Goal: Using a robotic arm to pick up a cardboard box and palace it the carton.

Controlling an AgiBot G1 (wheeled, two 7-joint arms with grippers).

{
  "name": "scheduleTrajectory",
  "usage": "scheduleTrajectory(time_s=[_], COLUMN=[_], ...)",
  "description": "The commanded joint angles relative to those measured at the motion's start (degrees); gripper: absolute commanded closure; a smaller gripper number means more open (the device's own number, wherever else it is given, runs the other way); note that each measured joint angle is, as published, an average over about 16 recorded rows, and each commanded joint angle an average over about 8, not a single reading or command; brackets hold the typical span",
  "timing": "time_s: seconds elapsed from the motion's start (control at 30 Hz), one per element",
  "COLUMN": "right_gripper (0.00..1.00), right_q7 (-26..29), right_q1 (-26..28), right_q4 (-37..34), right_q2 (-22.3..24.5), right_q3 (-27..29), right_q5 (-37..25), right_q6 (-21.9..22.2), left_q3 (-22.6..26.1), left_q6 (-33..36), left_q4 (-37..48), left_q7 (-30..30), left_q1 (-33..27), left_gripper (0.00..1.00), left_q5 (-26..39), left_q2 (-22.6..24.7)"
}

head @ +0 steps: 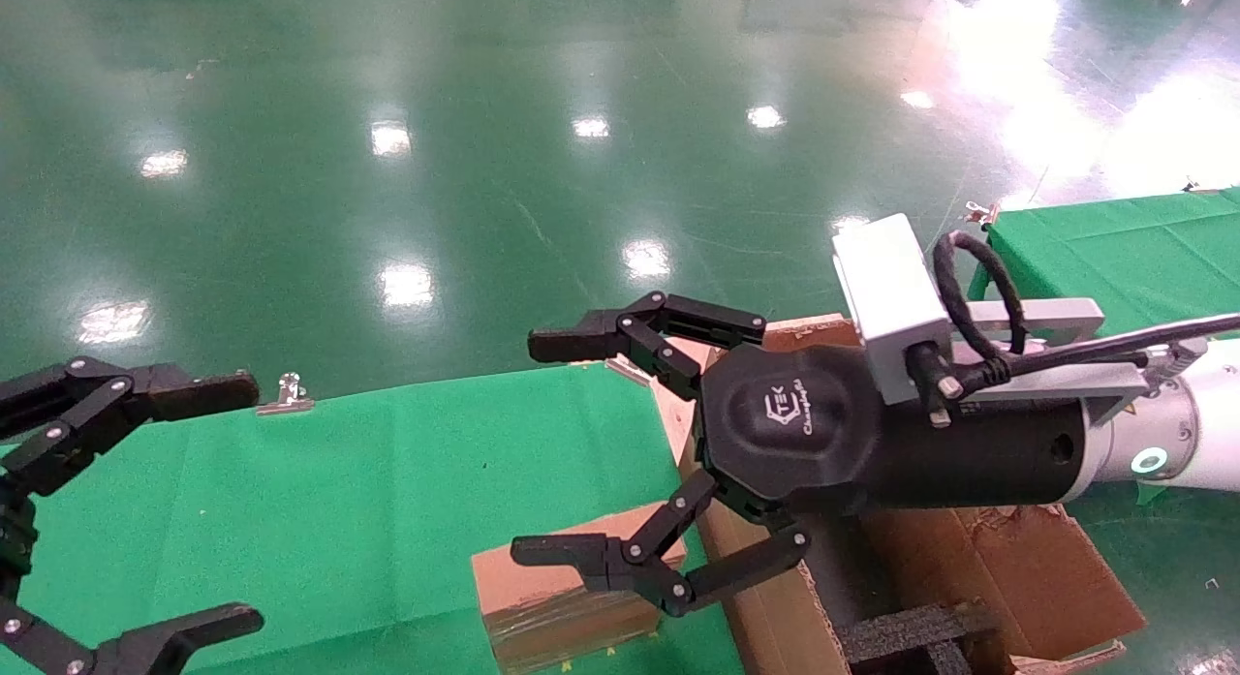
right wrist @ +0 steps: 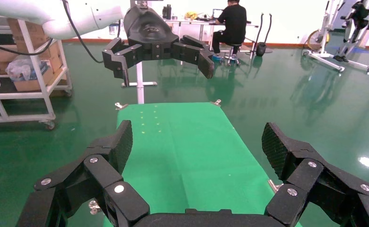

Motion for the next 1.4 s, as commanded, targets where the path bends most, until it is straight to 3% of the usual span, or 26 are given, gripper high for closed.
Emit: scheduleTrajectory(time_s=[0.03,0.37,0.4,0.63,0.7,1.0,1.4], right_gripper=[0.0,0.0,0.0,0.0,0.0,0.0,0.0], right_q7=[0.0,0.0,0.0,-0.01,-0.01,0.3,3.73], right_q1=[0.0,0.0,0.0,-0.01,-0.01,0.98,8.86], right_q4=[0.0,0.0,0.0,0.0,-0.01,0.28,1.54], right_q2=[0.0,0.0,0.0,0.0,0.0,0.17,-2.72], right_q3=[0.0,0.0,0.0,0.02,0.02,-0.94,-9.81], right_q5=[0.0,0.0,0.0,0.01,0.0,-2.2,-20.78], right_q6=[0.0,0.0,0.0,-0.02,-0.01,-0.18,-1.2], left_q3=[0.0,0.0,0.0,0.0,0.0,0.01,0.02], left_q6=[0.0,0.0,0.0,0.0,0.0,0.0,0.01], left_q4=[0.0,0.0,0.0,0.0,0.0,0.01,0.02], left_q7=[0.0,0.0,0.0,0.0,0.0,0.0,0.01], left_q1=[0.0,0.0,0.0,0.0,0.0,-0.01,-0.01], left_gripper=[0.0,0.0,0.04,0.88,1.0,1.0,1.0], left_q5=[0.0,0.0,0.0,0.0,0.0,0.0,-0.01], left_q2=[0.0,0.0,0.0,0.0,0.0,0.0,0.0])
